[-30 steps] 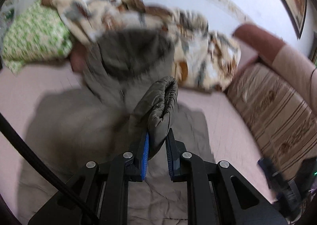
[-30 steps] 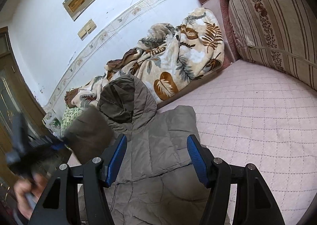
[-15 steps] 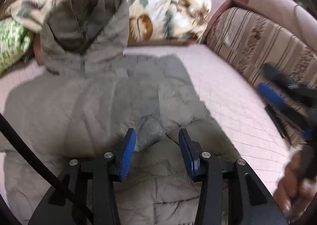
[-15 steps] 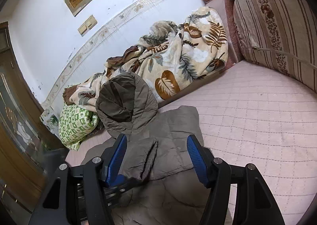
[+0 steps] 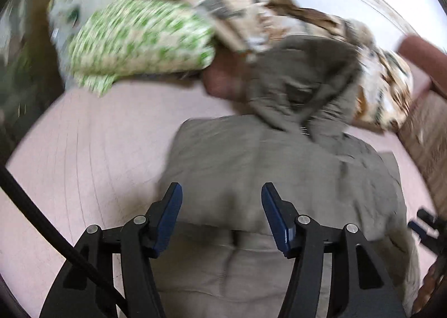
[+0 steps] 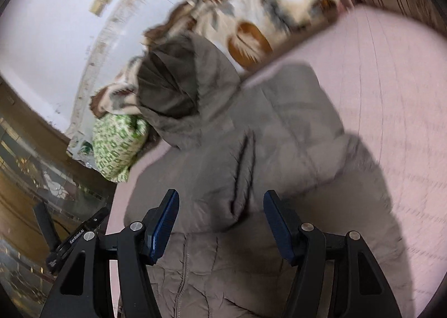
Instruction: Fold large clothes
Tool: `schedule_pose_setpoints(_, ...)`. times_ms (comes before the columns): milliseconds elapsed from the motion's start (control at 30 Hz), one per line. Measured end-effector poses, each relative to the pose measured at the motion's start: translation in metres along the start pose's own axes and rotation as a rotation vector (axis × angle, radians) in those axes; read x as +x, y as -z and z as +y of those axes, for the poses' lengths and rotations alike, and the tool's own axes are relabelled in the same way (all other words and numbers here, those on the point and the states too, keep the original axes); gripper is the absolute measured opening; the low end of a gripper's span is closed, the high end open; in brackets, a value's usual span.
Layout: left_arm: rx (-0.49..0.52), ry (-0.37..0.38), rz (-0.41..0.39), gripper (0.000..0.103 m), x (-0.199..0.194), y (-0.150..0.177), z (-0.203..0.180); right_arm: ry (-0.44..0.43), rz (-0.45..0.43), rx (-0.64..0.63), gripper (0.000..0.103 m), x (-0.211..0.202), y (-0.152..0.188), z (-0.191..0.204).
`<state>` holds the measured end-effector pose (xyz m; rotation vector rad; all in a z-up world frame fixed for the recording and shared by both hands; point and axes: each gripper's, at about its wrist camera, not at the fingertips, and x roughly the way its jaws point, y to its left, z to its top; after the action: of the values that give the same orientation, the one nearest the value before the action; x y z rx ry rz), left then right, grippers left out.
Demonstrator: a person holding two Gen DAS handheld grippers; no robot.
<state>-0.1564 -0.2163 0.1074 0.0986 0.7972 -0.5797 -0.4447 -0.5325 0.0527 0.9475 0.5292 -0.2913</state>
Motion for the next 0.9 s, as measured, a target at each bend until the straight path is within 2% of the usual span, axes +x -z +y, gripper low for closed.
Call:
schedule_pose_setpoints(133,-0.082,0.029,0.011,0.058,0.026,0.005,0.035,0.016,0.041,0.015,0.068,0.021,0.002,0.000)
schedule_pose_setpoints(167,-0.086,0.034,0.019,0.058,0.033,0.006,0.037,0.030,0.046,0.006,0.062,0.026,0.003,0.002)
schedule_pose_setpoints(233,-0.081,0.035,0.054,0.058,0.046,0.007,0.035,0.059,0.073,-0.011,0.050,0.040,0.007,0.005)
schedule_pose_setpoints(367,-0.049,0.050,0.037,0.058,0.046,-0.001,0.020,0.099,0.106,0.002,0.048,0.062,0.013,0.004)
schedule_pose_setpoints(400,-0.033,0.037,0.042,0.058,0.049,-0.001,0.016,0.098,0.101,0.001,0.044,0.065,0.014,0.004)
schedule_pose_setpoints(433,-0.008,0.014,0.050,0.058,0.054,0.000,0.013,0.096,0.091,-0.008,0.028,0.067,0.014,0.006)
schedule_pose_setpoints(467,0.018,-0.014,0.059,0.058,0.059,0.003,0.010,0.122,0.072,-0.035,0.023,0.067,0.014,0.010)
schedule_pose_setpoints(567,0.065,-0.054,0.102,0.058,0.071,0.009,0.005,0.211,-0.019,-0.121,0.019,0.056,0.011,0.024)
schedule_pose_setpoints(700,0.113,-0.076,0.102,0.061,0.074,0.014,-0.004,0.357,-0.113,-0.212,0.019,0.039,0.004,0.035)
schedule_pose_setpoints(833,0.170,-0.129,0.104,0.061,0.080,0.019,-0.014,0.373,0.002,-0.161,0.021,0.065,0.004,0.010)
schedule_pose_setpoints(900,0.180,-0.136,0.100,0.061,0.079,0.019,-0.014,0.366,0.011,-0.134,0.022,0.067,0.002,0.004)
